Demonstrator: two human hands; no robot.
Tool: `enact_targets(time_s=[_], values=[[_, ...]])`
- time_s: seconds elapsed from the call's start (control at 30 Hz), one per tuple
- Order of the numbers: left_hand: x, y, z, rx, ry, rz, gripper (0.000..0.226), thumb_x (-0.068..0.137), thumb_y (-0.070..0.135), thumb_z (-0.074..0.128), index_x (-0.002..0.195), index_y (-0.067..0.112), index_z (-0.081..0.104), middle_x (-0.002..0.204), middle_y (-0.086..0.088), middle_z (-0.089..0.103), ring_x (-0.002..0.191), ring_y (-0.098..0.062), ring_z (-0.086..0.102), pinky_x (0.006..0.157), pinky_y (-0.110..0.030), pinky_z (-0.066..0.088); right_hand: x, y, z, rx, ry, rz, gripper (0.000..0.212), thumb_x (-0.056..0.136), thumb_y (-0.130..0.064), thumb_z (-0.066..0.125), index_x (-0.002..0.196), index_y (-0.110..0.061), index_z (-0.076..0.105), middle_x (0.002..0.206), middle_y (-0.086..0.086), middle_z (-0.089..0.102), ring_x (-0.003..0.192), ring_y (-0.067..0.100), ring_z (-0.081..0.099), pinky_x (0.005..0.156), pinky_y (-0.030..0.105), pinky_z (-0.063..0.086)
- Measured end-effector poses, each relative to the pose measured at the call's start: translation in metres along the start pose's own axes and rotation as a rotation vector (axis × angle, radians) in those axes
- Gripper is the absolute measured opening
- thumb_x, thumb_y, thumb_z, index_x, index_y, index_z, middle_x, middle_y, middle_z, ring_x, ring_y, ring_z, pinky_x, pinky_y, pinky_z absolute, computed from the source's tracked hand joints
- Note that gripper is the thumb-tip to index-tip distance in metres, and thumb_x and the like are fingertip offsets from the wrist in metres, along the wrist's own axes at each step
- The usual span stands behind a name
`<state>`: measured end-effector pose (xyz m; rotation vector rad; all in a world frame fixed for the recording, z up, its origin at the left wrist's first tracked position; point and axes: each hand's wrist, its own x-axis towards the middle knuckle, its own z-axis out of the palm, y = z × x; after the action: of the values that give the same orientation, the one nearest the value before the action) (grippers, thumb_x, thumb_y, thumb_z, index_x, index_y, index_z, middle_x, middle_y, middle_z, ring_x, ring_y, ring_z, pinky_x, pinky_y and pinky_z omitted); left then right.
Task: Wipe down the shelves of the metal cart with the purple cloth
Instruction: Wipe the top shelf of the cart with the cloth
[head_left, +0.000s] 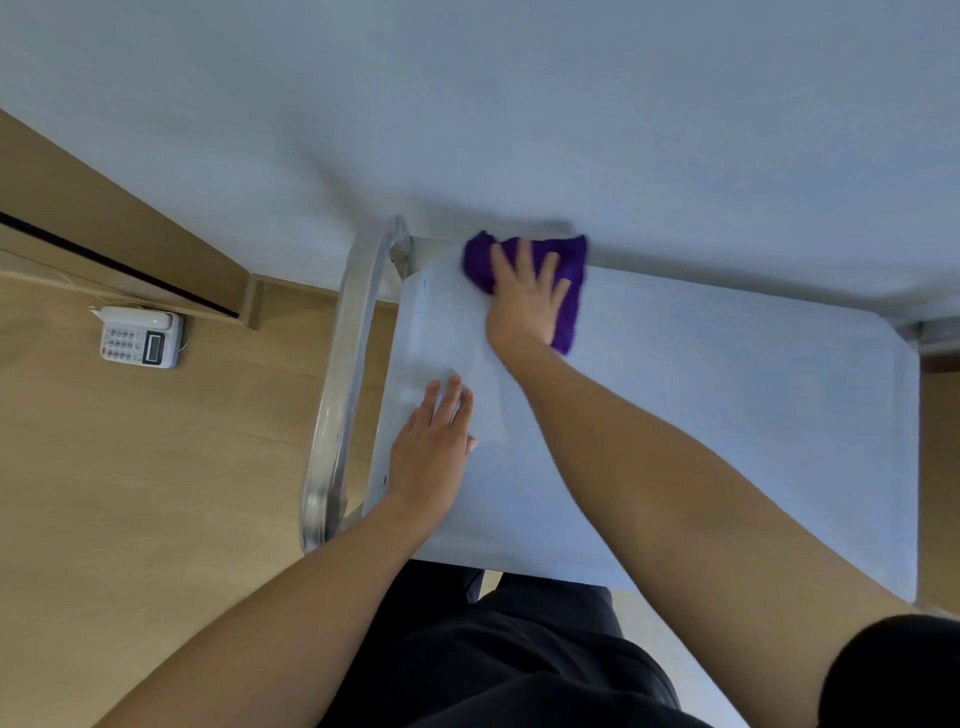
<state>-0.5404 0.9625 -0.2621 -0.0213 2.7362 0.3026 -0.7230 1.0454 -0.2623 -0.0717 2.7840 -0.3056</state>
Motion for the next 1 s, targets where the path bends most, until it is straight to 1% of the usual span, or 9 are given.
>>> enact_targets(time_s=[0.07,0.1,0.2,0.33,0.4,0.5,0.63,0.73,1.0], values=[[-0.001,-0.001,0.001,-0.01,0.007,-0.005,0.063,0.088,0.028,0.068,0.142,0.009,0.043,0.155,-0.009,0.035,0.141,-0.029,0.035,0.097,-0.037,0.05,-0.008,-0.027,0.013,-0.038,-0.041,-0.236,0.077,0.092,-0.002,0.043,0.154,-0.035,0.013,0.164,0.0,-0.002,0.149,0.037,-0.007,0.12,0.055,-0.003],[-0.002,-0.001,0.001,-0.01,0.013,-0.008,0.063,0.087,0.028,0.069,0.142,0.009,0.044,0.154,-0.01,0.035,0.141,-0.029,0.036,0.096,-0.037,0.05,-0.012,-0.035,0.017,-0.043,-0.055,-0.304,0.075,0.093,-0.004,0.044,0.154,-0.035,0.013,0.164,0.0,-0.002,0.149,0.036,-0.007,0.12,0.053,-0.003],[-0.002,0.001,0.001,-0.008,0.005,-0.015,0.062,0.09,0.028,0.066,0.144,0.009,0.041,0.156,-0.01,0.031,0.142,-0.029,0.033,0.1,-0.038,0.048,-0.011,-0.026,0.017,-0.006,-0.041,-0.352,0.069,0.097,-0.011,0.046,0.154,-0.034,0.016,0.164,0.0,0.004,0.15,0.03,-0.004,0.122,0.048,0.0],[0.002,0.009,-0.001,0.007,-0.019,-0.025,0.056,0.098,0.025,0.051,0.147,0.009,0.031,0.161,-0.01,0.018,0.147,-0.032,0.02,0.109,-0.043,0.04,-0.008,0.038,0.007,0.015,0.037,-0.253,0.062,0.098,-0.013,0.044,0.153,-0.034,0.022,0.164,-0.002,0.007,0.151,0.024,0.0,0.121,0.042,-0.002],[0.003,0.019,-0.003,0.022,-0.009,-0.065,0.056,0.095,0.022,0.052,0.145,0.005,0.033,0.159,-0.014,0.02,0.145,-0.036,0.022,0.107,-0.046,0.04,-0.014,0.075,0.0,0.017,0.067,-0.169,0.06,0.1,-0.015,0.043,0.153,-0.034,0.021,0.164,-0.003,0.007,0.151,0.023,0.001,0.122,0.042,-0.001],[0.005,0.035,-0.002,0.04,0.02,-0.093,0.057,0.088,0.019,0.057,0.14,-0.001,0.041,0.154,-0.02,0.03,0.141,-0.038,0.03,0.106,-0.048,0.04,-0.027,0.126,-0.009,0.024,0.081,-0.057,0.056,0.103,-0.017,0.038,0.153,-0.034,0.02,0.164,-0.002,0.007,0.151,0.023,0.0,0.123,0.043,0.002],[0.01,0.065,0.003,0.022,0.042,0.089,0.056,0.078,0.013,0.068,0.131,0.005,0.052,0.148,-0.017,0.041,0.137,-0.038,0.039,0.099,-0.051,0.046,-0.043,0.18,-0.017,0.049,0.09,0.067,0.057,0.104,-0.014,0.037,0.153,-0.034,0.019,0.164,-0.002,0.007,0.151,0.022,0.0,0.123,0.042,0.003],[0.012,0.096,0.007,-0.002,0.025,0.184,0.055,0.075,0.011,0.072,0.127,0.005,0.055,0.145,-0.017,0.045,0.134,-0.038,0.043,0.093,-0.049,0.051,-0.052,0.21,-0.022,0.076,0.088,0.128,0.059,0.103,-0.011,0.038,0.153,-0.034,0.019,0.164,-0.002,0.007,0.151,0.023,0.0,0.123,0.042,0.004],[0.019,0.171,0.016,0.006,-0.012,0.306,0.051,0.078,0.012,0.07,0.126,0.006,0.057,0.144,-0.016,0.047,0.132,-0.038,0.046,0.089,-0.045,0.053,-0.071,0.289,-0.039,0.062,0.056,0.203,0.063,0.102,-0.01,0.039,0.155,-0.032,0.012,0.164,0.0,0.003,0.151,0.026,-0.003,0.123,0.043,0.001]])
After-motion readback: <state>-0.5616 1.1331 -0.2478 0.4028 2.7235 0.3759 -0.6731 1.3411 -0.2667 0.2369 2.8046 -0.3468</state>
